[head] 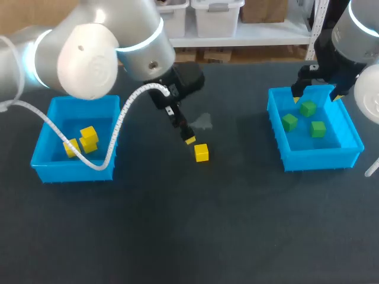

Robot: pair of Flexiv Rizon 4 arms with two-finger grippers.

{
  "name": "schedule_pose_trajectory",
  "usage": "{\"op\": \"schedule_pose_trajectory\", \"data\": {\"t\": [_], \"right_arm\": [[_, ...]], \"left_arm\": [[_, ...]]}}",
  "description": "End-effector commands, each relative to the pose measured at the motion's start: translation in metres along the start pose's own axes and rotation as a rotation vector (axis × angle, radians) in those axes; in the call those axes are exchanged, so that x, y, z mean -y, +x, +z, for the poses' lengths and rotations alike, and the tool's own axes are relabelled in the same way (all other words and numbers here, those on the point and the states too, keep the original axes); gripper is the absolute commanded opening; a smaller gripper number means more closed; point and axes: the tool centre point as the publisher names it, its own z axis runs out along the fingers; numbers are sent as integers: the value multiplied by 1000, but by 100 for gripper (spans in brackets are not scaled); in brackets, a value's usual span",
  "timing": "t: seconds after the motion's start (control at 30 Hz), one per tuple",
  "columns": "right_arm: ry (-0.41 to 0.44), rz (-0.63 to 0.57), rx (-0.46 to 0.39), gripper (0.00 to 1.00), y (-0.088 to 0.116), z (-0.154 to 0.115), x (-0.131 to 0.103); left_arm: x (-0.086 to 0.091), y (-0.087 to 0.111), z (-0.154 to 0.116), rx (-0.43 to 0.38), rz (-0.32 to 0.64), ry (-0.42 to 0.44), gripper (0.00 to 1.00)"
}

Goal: Put the green cubes in the right bin and the yellow cubes in the left bin.

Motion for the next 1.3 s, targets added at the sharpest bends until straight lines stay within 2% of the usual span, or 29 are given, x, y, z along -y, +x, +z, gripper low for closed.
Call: {"op": "schedule_pose_trajectory", "data": {"t": [0.03,0.23,0.53,0.77,1.27,1.3], "right_arm": [[1,1,3,100,2,-1,0],[1,1,3,100,2,-1,0],[1,1,3,100,2,-1,0],[1,1,3,100,2,-1,0],[1,1,3,100,2,-1,0],[1,1,3,100,2,-1,0]], "left_arm": [[6,-7,11,-24,22,8,100],[17,-16,27,-42,38,26,100],[19,-23,43,-72,57,30,100],[15,-20,53,-100,64,26,100],[24,-12,72,-155,93,52,100],[23,-12,73,-156,93,52,89]]}}
